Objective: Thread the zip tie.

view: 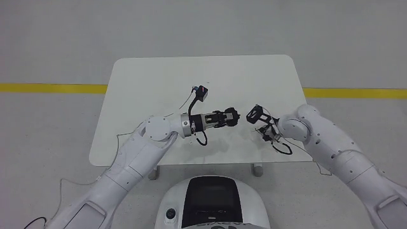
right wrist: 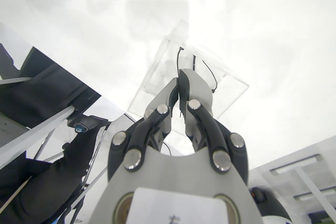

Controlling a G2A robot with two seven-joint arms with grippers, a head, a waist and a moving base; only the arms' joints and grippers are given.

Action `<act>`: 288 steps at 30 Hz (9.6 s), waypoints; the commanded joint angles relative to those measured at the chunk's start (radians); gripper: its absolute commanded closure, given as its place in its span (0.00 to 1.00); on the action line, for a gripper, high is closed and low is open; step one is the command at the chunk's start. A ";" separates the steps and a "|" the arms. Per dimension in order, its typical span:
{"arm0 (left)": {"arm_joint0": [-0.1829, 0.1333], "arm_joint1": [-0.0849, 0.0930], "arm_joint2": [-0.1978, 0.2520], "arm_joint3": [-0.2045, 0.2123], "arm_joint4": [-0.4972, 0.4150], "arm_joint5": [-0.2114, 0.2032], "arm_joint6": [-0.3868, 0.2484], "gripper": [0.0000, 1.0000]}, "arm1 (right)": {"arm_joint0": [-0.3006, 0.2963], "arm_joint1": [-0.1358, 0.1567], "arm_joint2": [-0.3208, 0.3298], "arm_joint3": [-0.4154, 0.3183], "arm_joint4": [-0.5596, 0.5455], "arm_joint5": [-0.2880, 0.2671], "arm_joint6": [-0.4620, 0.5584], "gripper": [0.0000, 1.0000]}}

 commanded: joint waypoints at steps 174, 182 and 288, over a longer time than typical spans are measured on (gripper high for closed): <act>0.000 0.000 0.000 0.000 0.000 0.000 0.000 1.00 | -0.630 0.054 0.408 -0.413 -0.019 0.000 -1.427 1.00; 0.000 0.000 0.000 0.000 0.000 0.000 0.000 1.00 | -0.624 0.047 0.371 -0.399 -0.044 0.000 -1.487 1.00; 0.000 0.000 0.000 0.000 0.000 0.000 0.000 1.00 | -0.668 -0.098 0.333 -0.370 -0.156 0.107 -1.659 1.00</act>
